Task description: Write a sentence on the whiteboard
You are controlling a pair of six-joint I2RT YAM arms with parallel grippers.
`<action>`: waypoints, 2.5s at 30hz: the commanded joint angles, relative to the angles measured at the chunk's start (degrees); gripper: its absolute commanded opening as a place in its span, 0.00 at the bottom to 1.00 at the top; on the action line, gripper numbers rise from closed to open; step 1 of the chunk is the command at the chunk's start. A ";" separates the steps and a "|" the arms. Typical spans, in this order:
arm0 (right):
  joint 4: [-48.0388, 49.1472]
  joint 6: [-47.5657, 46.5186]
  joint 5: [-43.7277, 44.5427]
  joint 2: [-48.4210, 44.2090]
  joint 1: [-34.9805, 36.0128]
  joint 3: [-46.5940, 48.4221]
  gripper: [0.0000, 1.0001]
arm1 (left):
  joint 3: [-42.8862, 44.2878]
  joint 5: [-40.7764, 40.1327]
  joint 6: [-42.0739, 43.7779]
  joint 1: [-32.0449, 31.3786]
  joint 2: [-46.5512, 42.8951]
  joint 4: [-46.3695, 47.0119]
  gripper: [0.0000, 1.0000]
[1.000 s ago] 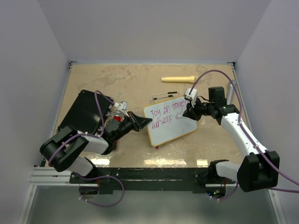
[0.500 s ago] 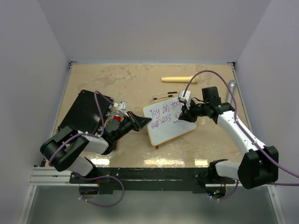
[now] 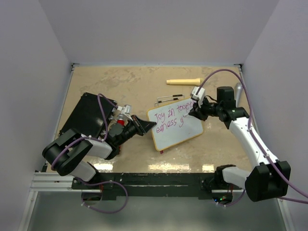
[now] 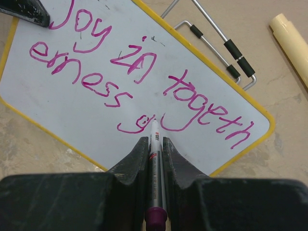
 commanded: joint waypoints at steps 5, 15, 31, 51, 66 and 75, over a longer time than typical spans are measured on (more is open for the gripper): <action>-1.37 -1.80 1.49 1.59 -0.01 0.10 0.00 | -0.39 1.02 0.86 -0.27 -0.30 7.33 0.00; -2.51 -2.68 0.26 4.23 0.08 0.45 0.00 | -0.48 1.11 0.77 -0.18 0.05 7.68 0.00; 2.41 1.53 -0.18 4.76 0.26 0.89 0.00 | -0.48 1.37 0.69 -0.27 0.40 8.30 0.00; -1.54 -1.62 4.14 4.67 0.26 -0.17 0.00 | -0.21 1.46 0.86 -0.18 0.49 8.21 0.00; 2.40 1.27 0.34 4.06 0.43 2.21 0.00 | -0.30 1.55 0.77 -0.18 0.93 8.65 0.00; 2.50 1.80 3.07 0.81 -0.97 0.89 0.00 | -0.65 1.37 0.77 -0.09 1.01 8.82 0.00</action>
